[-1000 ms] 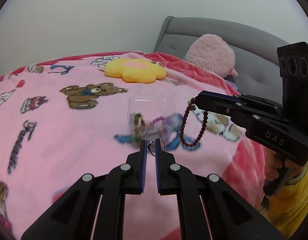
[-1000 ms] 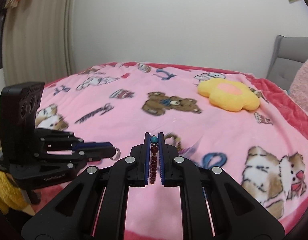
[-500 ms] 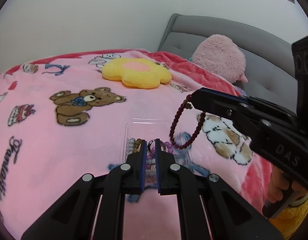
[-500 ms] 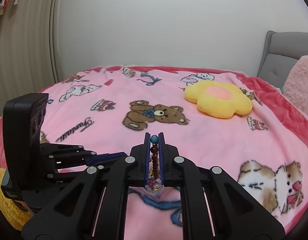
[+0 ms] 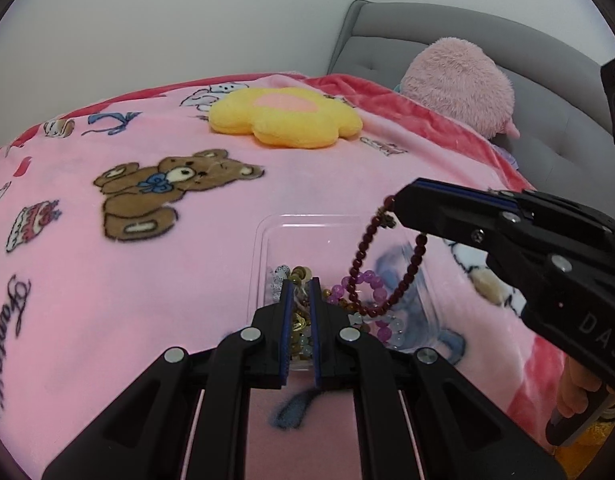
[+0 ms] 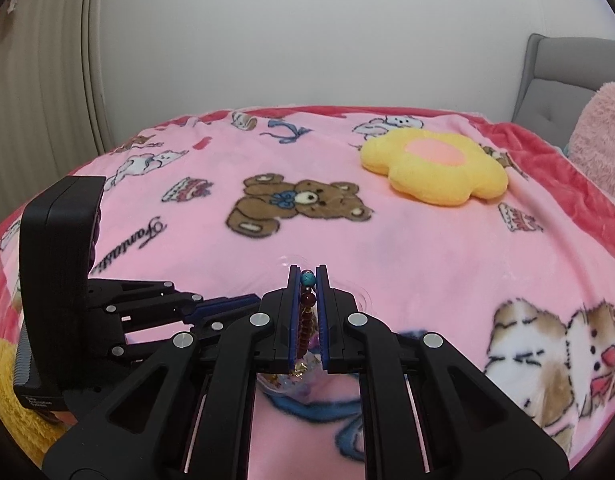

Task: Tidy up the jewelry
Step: 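Carry the ring and dark red bracelet into the clear box and release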

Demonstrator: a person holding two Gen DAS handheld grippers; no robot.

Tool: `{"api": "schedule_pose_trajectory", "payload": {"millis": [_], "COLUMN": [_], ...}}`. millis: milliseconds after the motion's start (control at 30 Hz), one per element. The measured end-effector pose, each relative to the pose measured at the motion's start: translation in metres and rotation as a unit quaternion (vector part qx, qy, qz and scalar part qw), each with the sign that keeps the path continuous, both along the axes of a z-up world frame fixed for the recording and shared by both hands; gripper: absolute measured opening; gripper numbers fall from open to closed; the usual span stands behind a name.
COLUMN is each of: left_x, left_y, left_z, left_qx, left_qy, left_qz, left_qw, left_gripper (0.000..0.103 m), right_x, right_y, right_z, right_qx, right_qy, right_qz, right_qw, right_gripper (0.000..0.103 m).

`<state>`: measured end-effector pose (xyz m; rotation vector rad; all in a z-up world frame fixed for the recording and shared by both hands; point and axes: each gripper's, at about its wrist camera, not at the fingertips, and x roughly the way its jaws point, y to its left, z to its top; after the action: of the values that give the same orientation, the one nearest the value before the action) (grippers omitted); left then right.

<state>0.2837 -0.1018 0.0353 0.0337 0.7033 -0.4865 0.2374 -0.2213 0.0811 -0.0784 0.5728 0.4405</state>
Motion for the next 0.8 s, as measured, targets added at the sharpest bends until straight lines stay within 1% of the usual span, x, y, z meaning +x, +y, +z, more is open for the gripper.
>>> {"api": "schedule_pose_trajectory", "payload": {"millis": [333,600,733,800], "left_x": [-0.001,-0.003,-0.007,-0.011], "left_y": [-0.012,-0.013,-0.01,-0.006], "left_z": [-0.002,-0.001,0.002,0.005], "left_qx": [0.032,0.038,0.037,0.031], "left_qy": [-0.01,-0.015,-0.022,-0.028], "left_qz": [-0.006,-0.004,-0.004,-0.006], "left_qw": [0.9994,0.9992,0.999,0.9991], "left_gripper": [0.008,0.008,0.008,0.008], "right_x": [0.005,0.006,0.005,0.001], "right_y": [-0.003,-0.006,-0.009,-0.012], "right_z": [-0.018,-0.026,-0.026,-0.023], "right_qx": [-0.008,-0.004,0.009,0.023], "right_qy": [0.019,0.033,0.045,0.04], "right_qz": [-0.003,-0.002,0.005,0.009], "right_qw": [1.0,0.999,0.999,0.999], "right_gripper": [0.008,0.008,0.009,0.01]}}
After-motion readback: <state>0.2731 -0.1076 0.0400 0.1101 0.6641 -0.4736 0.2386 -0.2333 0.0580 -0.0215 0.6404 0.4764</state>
